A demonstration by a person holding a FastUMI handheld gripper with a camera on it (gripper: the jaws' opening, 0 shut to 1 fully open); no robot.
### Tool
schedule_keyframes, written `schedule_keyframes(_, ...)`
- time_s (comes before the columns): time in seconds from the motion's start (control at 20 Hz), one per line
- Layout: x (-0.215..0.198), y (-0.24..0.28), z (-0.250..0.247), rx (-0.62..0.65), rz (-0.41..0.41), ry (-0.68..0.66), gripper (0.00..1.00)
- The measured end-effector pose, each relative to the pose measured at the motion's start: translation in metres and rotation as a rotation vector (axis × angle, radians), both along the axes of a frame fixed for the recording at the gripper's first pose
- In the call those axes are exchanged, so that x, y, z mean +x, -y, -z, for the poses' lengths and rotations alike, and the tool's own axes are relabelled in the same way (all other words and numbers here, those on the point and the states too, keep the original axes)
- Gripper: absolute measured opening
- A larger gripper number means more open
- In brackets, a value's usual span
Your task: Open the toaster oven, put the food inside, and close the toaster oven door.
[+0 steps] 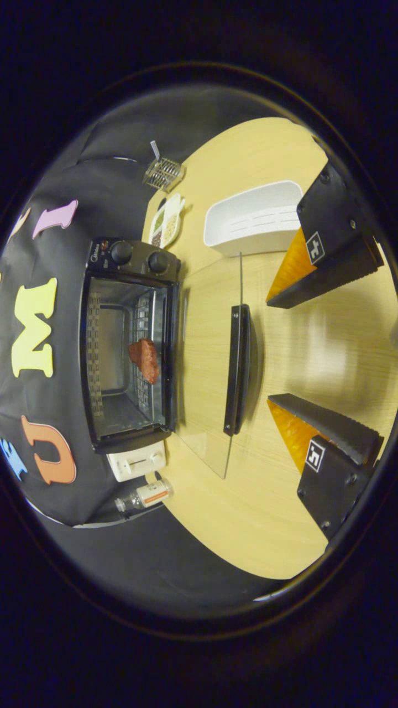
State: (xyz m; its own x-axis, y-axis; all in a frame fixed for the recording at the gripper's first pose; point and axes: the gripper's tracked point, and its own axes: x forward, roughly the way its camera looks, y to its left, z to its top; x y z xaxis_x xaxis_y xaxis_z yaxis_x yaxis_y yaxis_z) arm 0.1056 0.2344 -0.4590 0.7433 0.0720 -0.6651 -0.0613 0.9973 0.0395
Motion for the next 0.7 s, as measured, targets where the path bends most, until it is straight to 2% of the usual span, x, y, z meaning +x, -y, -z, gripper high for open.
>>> schedule_keyframes(0.3,0.018,-0.005,0.005,-0.032,-0.018,-0.013,0.99)
schedule_keyframes(0.7,0.023,-0.005,-0.014,0.012,-0.013,-0.037,1.0)
